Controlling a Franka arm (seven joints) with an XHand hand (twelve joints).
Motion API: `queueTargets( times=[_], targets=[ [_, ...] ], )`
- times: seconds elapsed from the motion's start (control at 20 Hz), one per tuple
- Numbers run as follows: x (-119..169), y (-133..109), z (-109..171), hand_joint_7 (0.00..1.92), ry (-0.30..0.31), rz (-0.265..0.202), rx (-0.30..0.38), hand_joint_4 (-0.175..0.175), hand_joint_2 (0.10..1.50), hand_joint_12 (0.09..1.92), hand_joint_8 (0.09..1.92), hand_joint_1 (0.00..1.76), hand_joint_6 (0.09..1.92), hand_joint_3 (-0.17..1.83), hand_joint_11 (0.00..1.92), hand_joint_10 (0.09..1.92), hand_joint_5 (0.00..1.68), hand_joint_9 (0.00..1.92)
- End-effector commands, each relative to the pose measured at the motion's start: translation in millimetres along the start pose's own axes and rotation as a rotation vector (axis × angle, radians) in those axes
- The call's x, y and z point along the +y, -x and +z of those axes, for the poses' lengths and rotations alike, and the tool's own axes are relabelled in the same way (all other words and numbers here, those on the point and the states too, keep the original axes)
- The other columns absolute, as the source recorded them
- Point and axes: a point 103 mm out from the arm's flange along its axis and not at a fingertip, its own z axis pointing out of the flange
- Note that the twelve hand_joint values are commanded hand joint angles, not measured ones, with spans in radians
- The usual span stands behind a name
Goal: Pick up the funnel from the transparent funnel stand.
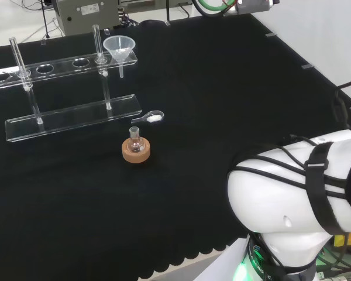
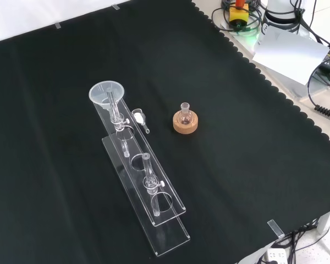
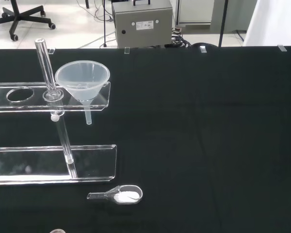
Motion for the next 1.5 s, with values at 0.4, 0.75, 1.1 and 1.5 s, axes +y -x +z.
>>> queueTargets(
  times=[0.4,0.75,1.1,1.5],
  targets=[
    [10,-5,0,0.09,-0.007,0.0,0.018,0.006,1.29,1.34,0.23,0.0,0.09,0.28,0.04,0.62,0.21,0.14],
    [33,16,7,0.09,-0.021,0.058,0.076,0.005,1.29,1.34,0.24,0.0,0.09,0.28,0.04,0.62,0.21,0.14],
    [62,26,26,0.09,-0.046,0.081,0.051,0.004,1.29,1.35,0.24,0.0,0.09,0.28,0.04,0.62,0.22,0.14],
    [128,21,64,0.09,-0.115,0.048,0.044,0.003,1.29,1.35,0.26,0.0,0.09,0.28,0.04,0.62,0.23,0.15]
  ],
)
